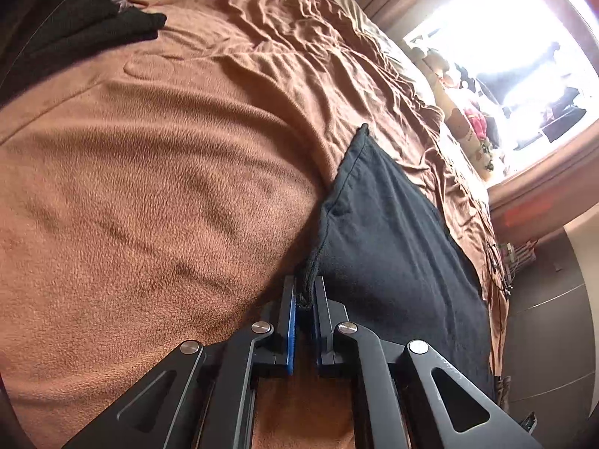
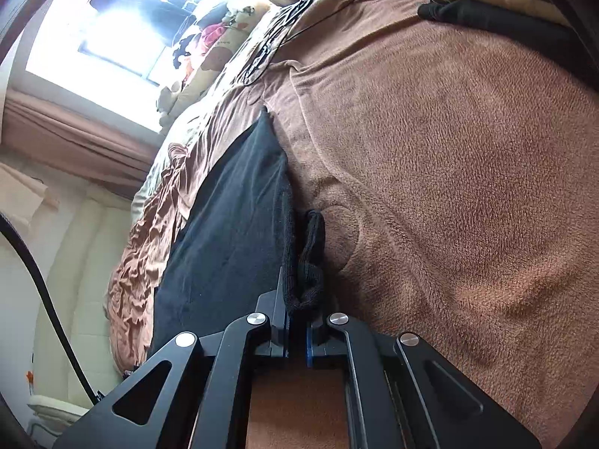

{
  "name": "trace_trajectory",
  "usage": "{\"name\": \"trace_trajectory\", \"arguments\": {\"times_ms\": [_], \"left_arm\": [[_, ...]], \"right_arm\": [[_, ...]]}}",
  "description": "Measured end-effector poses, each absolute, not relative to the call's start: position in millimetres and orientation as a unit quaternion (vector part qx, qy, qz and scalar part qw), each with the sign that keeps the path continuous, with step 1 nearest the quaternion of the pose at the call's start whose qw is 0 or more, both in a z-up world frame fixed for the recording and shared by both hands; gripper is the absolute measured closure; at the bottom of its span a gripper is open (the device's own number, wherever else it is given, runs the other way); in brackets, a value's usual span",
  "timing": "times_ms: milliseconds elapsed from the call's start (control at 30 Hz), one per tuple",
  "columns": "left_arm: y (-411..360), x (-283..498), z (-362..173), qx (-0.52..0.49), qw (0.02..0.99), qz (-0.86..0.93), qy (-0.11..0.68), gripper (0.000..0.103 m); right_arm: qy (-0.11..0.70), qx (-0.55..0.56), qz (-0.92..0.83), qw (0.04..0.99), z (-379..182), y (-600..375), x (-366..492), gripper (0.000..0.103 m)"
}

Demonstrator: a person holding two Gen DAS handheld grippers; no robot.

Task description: Fold small clothes

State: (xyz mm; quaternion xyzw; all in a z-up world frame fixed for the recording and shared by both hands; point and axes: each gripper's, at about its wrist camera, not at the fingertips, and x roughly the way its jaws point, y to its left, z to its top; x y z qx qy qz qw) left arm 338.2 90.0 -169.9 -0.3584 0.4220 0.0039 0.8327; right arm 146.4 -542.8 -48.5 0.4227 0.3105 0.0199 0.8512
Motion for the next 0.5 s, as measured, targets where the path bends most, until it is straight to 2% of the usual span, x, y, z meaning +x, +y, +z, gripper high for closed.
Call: {"name": "trace_trajectory", "arguments": {"times_ms": [267,500], "left_arm": [[104.8,327.0,-130.9,-0.355,0.849,-0.017,0.392,0.097],[125.0,298.7,-126.5,-0.354,0.852,-0.020,0.386,0.097]], "right_arm": [[0.313,0.408,0.038,0.857,-39.6,-533.7,126.2,0.102],[0.326,0.391,0.053,0.859,-38.0,-526.0,99.9,0.102]]}}
